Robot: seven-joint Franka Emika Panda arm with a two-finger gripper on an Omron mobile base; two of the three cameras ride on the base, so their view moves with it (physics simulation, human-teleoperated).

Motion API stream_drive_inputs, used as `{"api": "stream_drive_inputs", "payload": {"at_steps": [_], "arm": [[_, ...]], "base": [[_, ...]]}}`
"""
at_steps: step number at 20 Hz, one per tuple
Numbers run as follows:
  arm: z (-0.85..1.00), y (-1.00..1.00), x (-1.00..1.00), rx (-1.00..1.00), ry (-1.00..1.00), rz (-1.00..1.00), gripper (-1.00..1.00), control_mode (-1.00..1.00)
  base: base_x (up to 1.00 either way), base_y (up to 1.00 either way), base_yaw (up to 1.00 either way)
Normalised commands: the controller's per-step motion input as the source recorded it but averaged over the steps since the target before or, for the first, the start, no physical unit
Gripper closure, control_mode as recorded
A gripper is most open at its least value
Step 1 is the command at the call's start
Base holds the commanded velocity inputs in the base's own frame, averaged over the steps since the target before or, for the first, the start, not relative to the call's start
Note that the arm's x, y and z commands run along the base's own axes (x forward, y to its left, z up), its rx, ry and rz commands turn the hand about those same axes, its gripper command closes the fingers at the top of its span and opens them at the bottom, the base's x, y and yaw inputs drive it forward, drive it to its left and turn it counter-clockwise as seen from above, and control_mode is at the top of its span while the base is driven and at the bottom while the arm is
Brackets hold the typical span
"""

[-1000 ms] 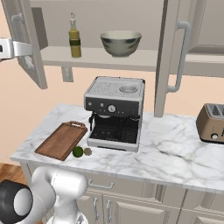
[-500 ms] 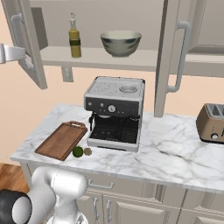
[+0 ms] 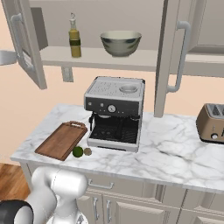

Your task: Open the cabinet. Place the bowl and condiment on the counter. Then place the lime and garlic on the cutting board.

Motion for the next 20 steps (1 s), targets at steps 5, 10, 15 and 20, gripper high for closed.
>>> {"api": "stream_drive_inputs", "payload": {"at_steps": [5, 10, 15, 20], "arm": [[0.0, -0.26, -0.22, 0.0, -0.03, 0.14, -1.0, -1.0], [0.0, -0.41, -0.04, 0.03, -0.13, 0.16, -1.0, -1.0], [0.0, -0.42, -0.16, 0.04, -0.15, 0.15, -1.0, -1.0], [0.0, -0.38, -0.22, 0.07, -0.05, 0.14, -1.0, -1.0]], "base": [[0.0, 0.0, 0.0], [0.0, 0.0, 0.0], [0.0, 0.0, 0.0], [0.0, 0.0, 0.0]]}}
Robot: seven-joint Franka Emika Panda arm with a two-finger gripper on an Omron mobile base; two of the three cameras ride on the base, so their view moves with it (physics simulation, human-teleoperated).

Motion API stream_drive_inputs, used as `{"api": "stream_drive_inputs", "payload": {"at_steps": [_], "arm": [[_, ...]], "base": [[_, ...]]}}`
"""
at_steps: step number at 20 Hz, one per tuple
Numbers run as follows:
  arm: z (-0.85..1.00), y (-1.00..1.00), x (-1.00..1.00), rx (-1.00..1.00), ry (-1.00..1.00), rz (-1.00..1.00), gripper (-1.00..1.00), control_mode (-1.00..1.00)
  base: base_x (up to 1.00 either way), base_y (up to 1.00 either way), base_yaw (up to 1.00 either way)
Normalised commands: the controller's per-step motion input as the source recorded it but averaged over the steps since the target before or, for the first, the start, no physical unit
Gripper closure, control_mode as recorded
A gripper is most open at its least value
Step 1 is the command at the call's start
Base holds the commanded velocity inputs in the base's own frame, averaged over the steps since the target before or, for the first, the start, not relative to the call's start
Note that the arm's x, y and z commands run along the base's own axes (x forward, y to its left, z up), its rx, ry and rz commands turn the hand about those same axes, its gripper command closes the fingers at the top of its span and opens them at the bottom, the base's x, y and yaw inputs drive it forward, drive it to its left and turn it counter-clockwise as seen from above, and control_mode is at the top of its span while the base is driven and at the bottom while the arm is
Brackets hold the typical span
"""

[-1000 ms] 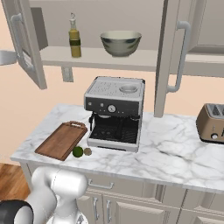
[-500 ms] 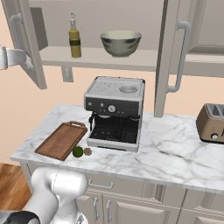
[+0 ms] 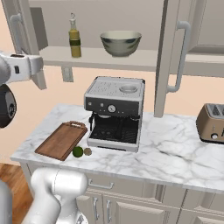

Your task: Open the cabinet. Place the bowl and condiment on the counter. Then place the lime and garlic on the cutting board.

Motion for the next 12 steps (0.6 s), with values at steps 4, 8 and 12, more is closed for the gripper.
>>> {"api": "stream_drive_inputs", "payload": {"at_steps": [4, 8, 12], "arm": [[0.0, -0.4, -0.08, 0.1, 0.0, 0.15, -1.0, -1.0], [0.0, -0.41, 0.0, 0.11, 0.0, 0.19, -1.0, -1.0], [0.0, -0.38, 0.0, 0.1, 0.0, 0.21, -1.0, -1.0]], "base": [[0.0, 0.0, 0.0], [0.0, 0.0, 0.0], [0.0, 0.0, 0.0]]}}
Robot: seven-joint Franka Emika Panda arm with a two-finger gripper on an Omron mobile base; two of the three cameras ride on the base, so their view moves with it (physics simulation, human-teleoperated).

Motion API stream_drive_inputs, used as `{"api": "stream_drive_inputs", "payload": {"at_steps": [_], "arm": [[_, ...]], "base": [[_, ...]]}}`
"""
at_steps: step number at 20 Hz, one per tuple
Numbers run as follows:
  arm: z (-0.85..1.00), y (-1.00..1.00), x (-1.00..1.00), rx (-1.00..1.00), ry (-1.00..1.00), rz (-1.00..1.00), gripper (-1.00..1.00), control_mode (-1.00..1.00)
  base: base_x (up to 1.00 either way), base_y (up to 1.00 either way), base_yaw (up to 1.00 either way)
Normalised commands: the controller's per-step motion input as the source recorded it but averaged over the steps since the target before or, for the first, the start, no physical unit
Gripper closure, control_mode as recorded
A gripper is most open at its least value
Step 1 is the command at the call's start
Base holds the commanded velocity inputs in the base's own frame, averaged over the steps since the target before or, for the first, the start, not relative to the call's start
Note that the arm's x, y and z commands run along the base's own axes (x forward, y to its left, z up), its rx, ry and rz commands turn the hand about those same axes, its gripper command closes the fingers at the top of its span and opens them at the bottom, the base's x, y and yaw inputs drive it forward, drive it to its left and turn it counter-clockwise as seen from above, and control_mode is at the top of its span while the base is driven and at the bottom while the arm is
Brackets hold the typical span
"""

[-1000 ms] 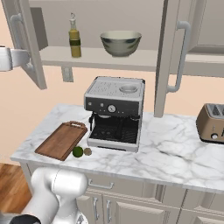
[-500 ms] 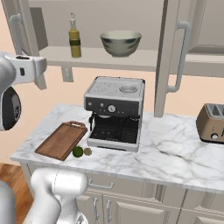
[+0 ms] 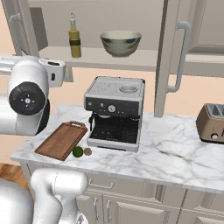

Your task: Open the cabinet. Place the bowl and condiment on the counter. Then place the lime and garlic on the cutting board.

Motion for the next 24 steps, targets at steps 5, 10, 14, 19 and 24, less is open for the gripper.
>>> {"api": "stream_drive_inputs", "payload": {"at_steps": [5, 10, 14, 19, 24], "arm": [[0.0, -0.31, 0.0, 0.08, 0.0, 0.19, -1.0, -1.0], [0.0, -0.02, 0.12, 0.01, 0.04, 0.12, -1.0, -1.0], [0.0, 0.01, 0.32, 0.0, 0.08, 0.1, -1.0, -1.0], [-0.02, 0.03, 0.41, 0.0, 0.08, 0.09, -1.0, -1.0], [-0.03, 0.02, 0.42, 0.0, 0.06, 0.09, -1.0, -1.0]], "base": [[0.0, 0.0, 0.0], [0.0, 0.0, 0.0], [0.0, 0.0, 0.0], [0.0, 0.0, 0.0], [0.0, 0.0, 0.0]]}}
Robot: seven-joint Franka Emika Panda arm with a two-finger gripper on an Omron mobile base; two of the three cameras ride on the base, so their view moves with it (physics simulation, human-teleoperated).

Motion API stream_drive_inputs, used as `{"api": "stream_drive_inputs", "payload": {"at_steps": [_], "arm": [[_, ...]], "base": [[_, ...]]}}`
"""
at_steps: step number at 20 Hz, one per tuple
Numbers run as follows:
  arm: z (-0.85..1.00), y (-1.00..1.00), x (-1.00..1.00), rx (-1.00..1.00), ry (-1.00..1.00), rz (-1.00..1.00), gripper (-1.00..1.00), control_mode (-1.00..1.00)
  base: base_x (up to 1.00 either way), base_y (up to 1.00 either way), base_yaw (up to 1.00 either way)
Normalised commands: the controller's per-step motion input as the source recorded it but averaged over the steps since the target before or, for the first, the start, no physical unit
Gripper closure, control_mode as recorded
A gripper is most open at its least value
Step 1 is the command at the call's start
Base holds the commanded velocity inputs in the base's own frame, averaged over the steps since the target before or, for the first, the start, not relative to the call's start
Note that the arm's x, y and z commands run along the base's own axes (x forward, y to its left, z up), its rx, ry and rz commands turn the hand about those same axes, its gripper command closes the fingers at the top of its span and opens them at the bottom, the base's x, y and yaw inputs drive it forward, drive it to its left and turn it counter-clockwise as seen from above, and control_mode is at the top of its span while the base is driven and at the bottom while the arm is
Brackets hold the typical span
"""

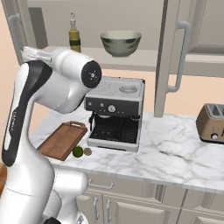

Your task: Open the cabinet. Place the bowl and condiment on the counter. Then place the lime and garlic on the cutting board.

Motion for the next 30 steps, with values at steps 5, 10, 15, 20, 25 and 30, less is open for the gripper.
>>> {"api": "stream_drive_inputs", "payload": {"at_steps": [5, 10, 15, 20, 25, 30], "arm": [[0.0, 0.07, 0.36, 0.0, 0.07, 0.08, -1.0, -1.0], [-0.01, 0.23, 0.25, 0.0, 0.11, 0.08, -1.0, -1.0], [-0.04, 0.15, 0.31, 0.0, 0.13, 0.09, -1.0, -1.0], [-0.07, 0.03, 0.32, 0.0, 0.1, 0.09, -1.0, -1.0], [-0.06, 0.04, 0.25, 0.0, 0.04, 0.07, -1.0, -1.0], [0.0, 0.31, 0.01, 0.0, 0.0, 0.0, -1.0, -1.0]], "base": [[0.0, 0.0, 0.0], [0.0, 0.0, 0.0], [0.0, 0.0, 0.0], [0.0, 0.0, 0.0], [0.0, 0.0, 0.0], [0.0, 0.0, 0.0]]}}
